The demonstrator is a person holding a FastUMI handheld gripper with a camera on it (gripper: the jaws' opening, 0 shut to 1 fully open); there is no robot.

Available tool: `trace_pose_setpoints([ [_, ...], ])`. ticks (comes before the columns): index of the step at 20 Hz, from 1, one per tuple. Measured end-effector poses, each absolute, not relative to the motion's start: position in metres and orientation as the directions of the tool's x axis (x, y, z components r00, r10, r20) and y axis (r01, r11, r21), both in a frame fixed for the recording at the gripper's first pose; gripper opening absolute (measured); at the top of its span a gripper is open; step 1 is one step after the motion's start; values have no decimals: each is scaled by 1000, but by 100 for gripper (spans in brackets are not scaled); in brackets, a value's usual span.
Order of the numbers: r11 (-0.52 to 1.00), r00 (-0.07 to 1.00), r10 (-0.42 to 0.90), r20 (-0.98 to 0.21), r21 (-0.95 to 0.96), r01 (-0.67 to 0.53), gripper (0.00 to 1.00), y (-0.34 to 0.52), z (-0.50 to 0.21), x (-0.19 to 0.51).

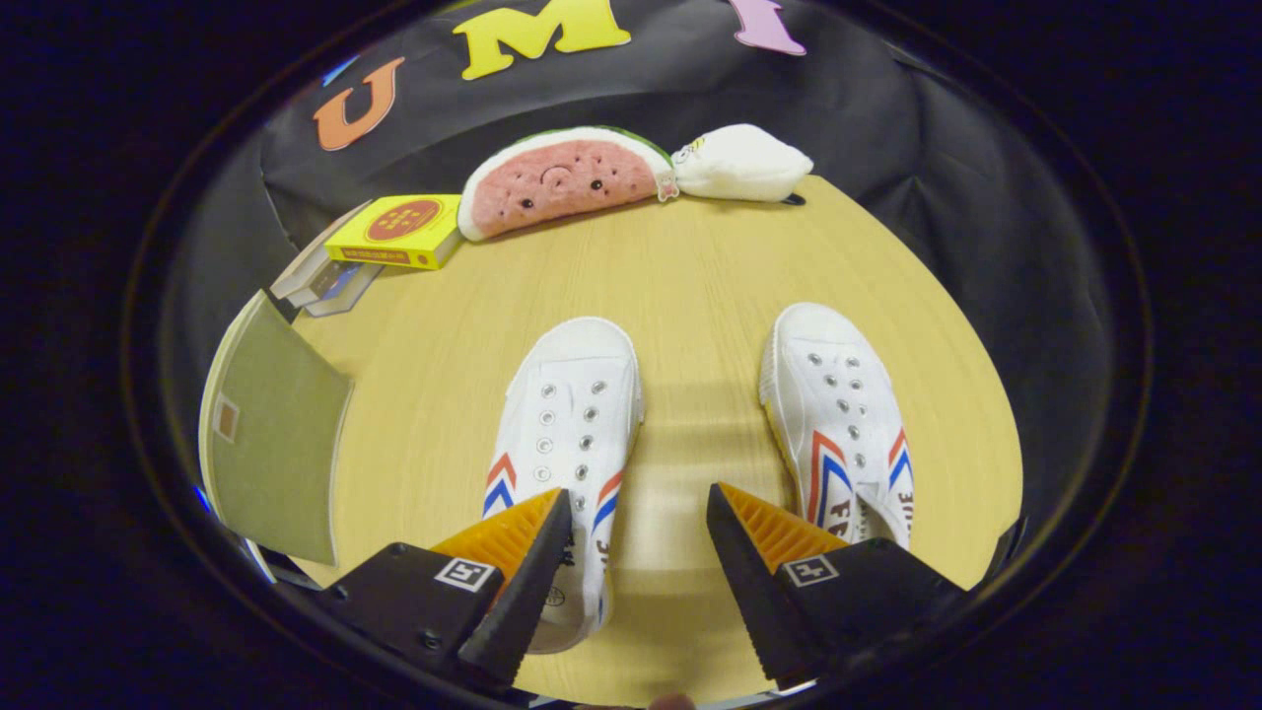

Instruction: Open the storage box then place both shoes into the box .Put the left shoe in first, then the right shoe, with the right side of both shoes facing outward in a uniform manner.

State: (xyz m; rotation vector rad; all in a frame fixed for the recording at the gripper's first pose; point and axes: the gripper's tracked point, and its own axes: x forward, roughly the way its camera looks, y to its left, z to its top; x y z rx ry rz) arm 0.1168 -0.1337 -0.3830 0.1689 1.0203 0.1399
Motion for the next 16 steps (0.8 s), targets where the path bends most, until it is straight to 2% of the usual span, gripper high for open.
trace_pose_setpoints([
  [3, 976, 493, 214, -843, 210, -64, 85, -129, -389, 123],
  [6, 970, 478, 242, -844, 220, -101, 74, -123, -389, 125],
  [10, 963, 465, 271, -843, 237, -131, 42, -113, -387, 124],
  [11, 963, 460, 268, -846, 236, -127, 31, -114, -387, 123],
  [14, 954, 452, 290, -844, 292, -66, 18, -113, -384, 124],
  [15, 949, 446, 300, -844, 310, -52, 10, -113, -383, 123],
  [16, 946, 447, 304, -841, 320, -41, 8, -113, -382, 123],
])
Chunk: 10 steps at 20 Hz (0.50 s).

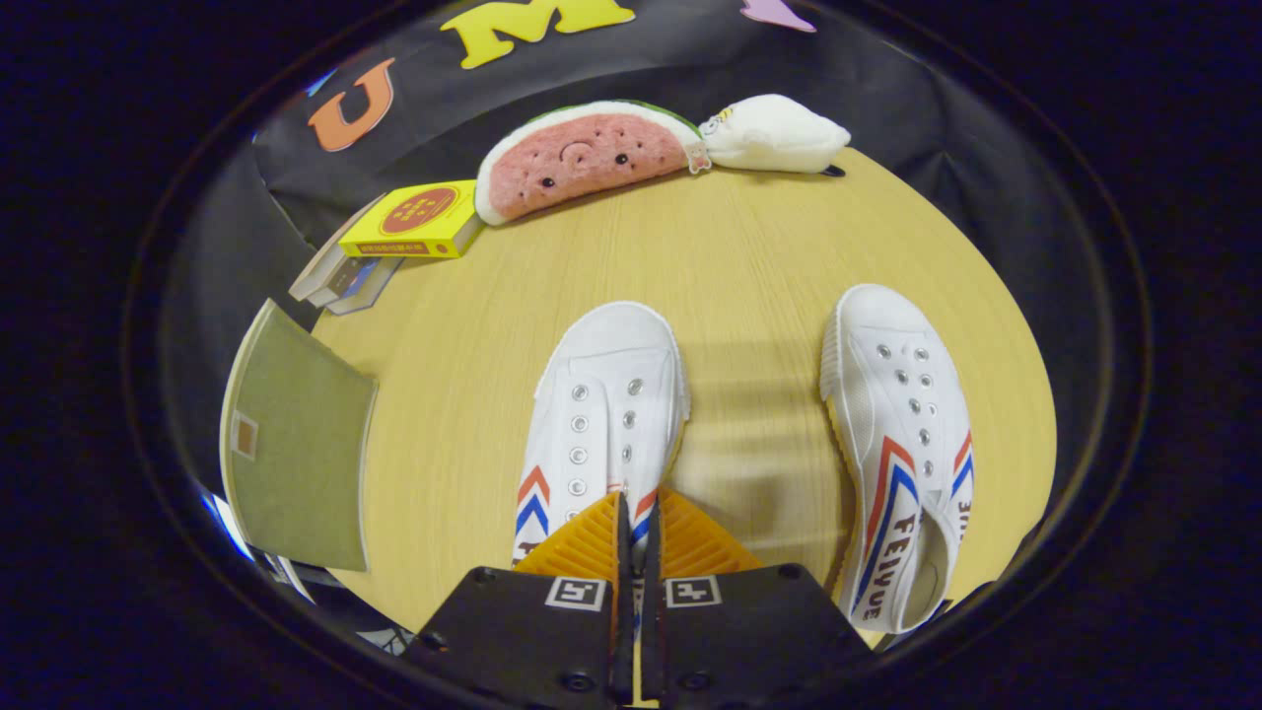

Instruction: Open the storage box then place both shoes into the box .Put the left shoe in first, then the right shoe, with the right side of both shoes facing outward in a uniform manner.

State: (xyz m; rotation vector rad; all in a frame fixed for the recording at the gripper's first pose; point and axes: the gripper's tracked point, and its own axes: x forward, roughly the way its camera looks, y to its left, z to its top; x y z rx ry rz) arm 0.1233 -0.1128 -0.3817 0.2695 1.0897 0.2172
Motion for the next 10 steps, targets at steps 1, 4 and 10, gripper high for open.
trace_pose_setpoints([
  [1, 945, 451, 306, -838, 324, -40, 8, -112, -379, 124],
  [4, 942, 465, 313, -828, 331, -44, 6, -107, -367, 120],
  [10, 925, 490, 335, -805, 380, -8, 6, -93, -335, 103],
])
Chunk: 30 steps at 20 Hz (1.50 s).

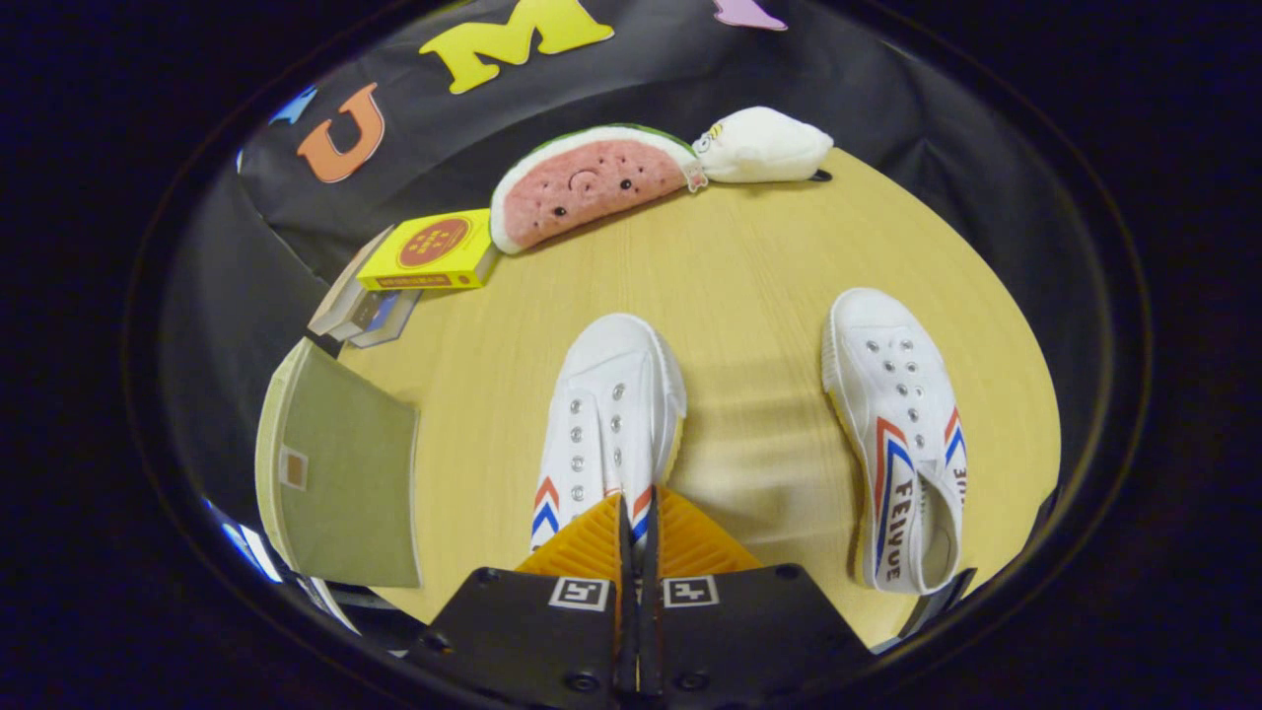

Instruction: Open the storage box then place both shoes into the box .Put the left shoe in first, then the right shoe, with the right side of both shoes facing outward in a uniform manner.

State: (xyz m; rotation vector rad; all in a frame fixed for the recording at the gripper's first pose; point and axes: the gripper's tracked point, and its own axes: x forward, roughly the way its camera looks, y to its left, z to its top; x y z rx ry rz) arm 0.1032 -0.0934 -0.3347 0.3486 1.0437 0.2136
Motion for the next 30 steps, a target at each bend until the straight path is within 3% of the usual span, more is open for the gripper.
trace_pose_setpoints([
  [8, 914, 571, 341, -747, 405, -16, 6, -47, -249, 75],
  [17, 890, 629, 402, -665, 444, -99, 6, 75, -149, 44],
  [24, 862, 590, 478, -650, 476, -175, 6, 198, -139, 32],
  [30, 865, 555, 477, -682, 475, -159, 6, 267, -172, 34],
])
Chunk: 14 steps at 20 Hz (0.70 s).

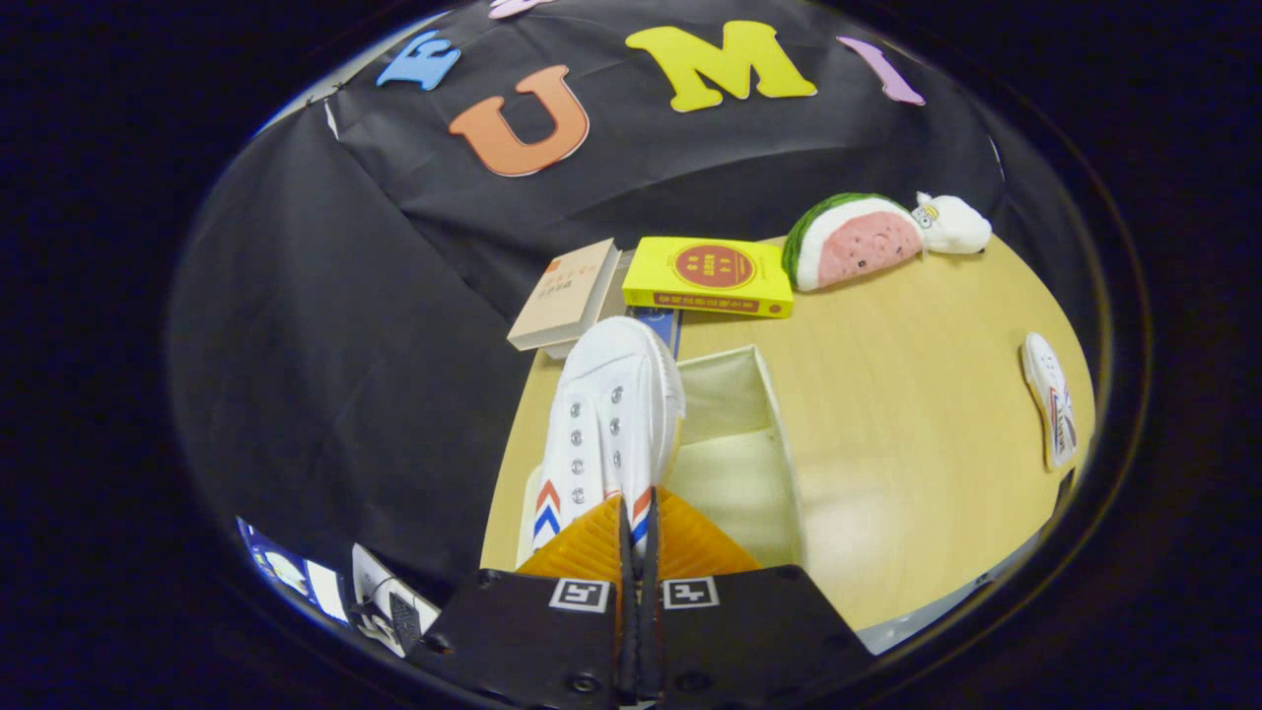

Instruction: Open the storage box then place both shoes into the box .Put the left shoe in first, then the right shoe, with the right side of both shoes facing outward in a uniform manner.

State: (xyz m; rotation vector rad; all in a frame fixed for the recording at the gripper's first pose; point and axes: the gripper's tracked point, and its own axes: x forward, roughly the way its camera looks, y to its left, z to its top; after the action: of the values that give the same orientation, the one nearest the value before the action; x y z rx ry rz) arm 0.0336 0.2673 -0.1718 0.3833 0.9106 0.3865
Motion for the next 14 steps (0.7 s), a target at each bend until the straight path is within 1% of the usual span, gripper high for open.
trace_pose_setpoints([
  [8, 871, 513, 456, -727, 484, -88, 6, 295, -218, 36],
  [12, 861, 489, 469, -736, 503, -68, 6, 302, -230, 36],
  [14, 856, 494, 475, -728, 513, -66, 6, 303, -231, 40],
])
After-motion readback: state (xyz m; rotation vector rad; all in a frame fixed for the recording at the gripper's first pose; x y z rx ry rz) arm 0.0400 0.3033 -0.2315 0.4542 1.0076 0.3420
